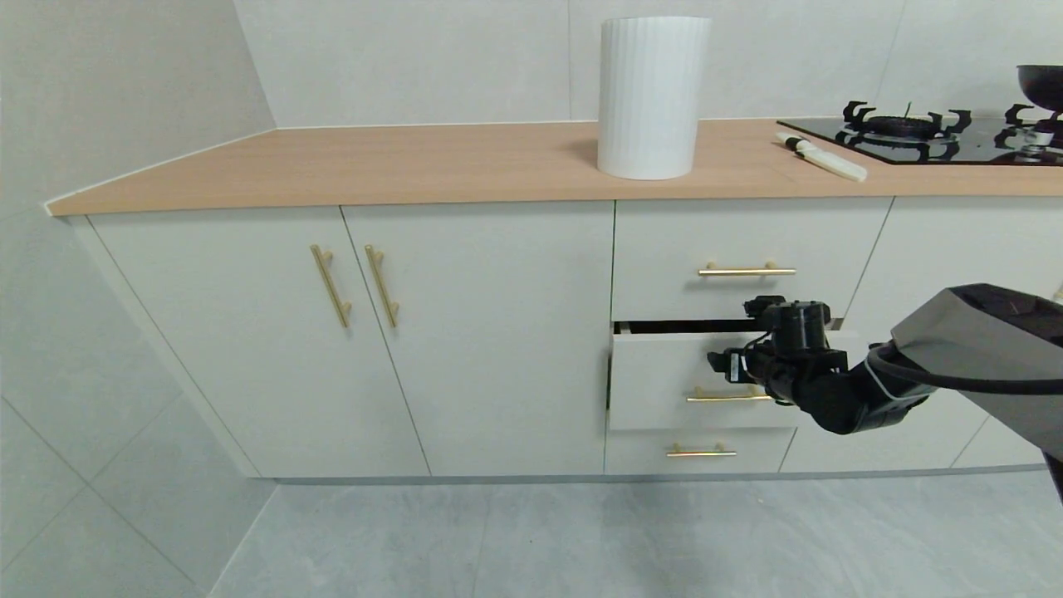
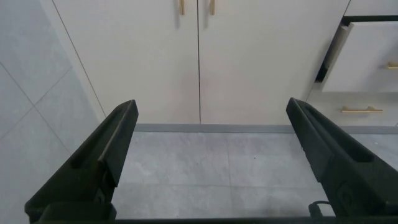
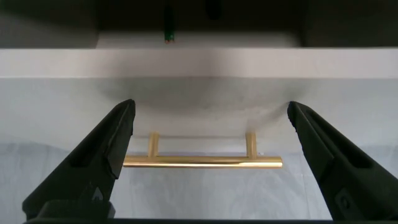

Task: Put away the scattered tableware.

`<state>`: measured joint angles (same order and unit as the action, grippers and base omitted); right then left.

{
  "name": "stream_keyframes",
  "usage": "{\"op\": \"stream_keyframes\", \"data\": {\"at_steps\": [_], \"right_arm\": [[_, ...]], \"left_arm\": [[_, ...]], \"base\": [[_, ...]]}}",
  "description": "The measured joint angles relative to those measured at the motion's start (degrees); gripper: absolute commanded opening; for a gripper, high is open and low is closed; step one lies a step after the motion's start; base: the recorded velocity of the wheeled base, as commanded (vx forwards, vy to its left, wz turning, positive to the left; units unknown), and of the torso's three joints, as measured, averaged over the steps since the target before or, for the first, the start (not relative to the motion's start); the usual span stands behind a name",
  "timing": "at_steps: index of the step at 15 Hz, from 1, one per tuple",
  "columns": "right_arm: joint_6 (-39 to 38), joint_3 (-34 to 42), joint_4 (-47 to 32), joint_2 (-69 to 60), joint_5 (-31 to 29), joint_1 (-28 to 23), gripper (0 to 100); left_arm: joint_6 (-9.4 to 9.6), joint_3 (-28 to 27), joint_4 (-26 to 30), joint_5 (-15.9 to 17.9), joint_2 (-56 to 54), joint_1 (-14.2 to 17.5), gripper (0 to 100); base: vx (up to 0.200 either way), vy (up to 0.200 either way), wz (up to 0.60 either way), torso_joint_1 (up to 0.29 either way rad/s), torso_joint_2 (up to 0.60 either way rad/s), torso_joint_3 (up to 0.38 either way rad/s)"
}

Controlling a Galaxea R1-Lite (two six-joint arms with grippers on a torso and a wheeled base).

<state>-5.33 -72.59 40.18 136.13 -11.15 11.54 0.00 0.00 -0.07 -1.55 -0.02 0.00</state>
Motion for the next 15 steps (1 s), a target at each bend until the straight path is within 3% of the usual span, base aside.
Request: {"op": "stream_keyframes", "data": {"at_steps": [15], "right_arm": [[-3.21,-10.95,3.52,8.05,-0.61,-1.00,100]], "left_arm": [[0.00,0.00,0.00,-0.01,0.00,0.00,100]], "base": [[0.000,0.000,0.00,0.000,0.00,0.000]]}}
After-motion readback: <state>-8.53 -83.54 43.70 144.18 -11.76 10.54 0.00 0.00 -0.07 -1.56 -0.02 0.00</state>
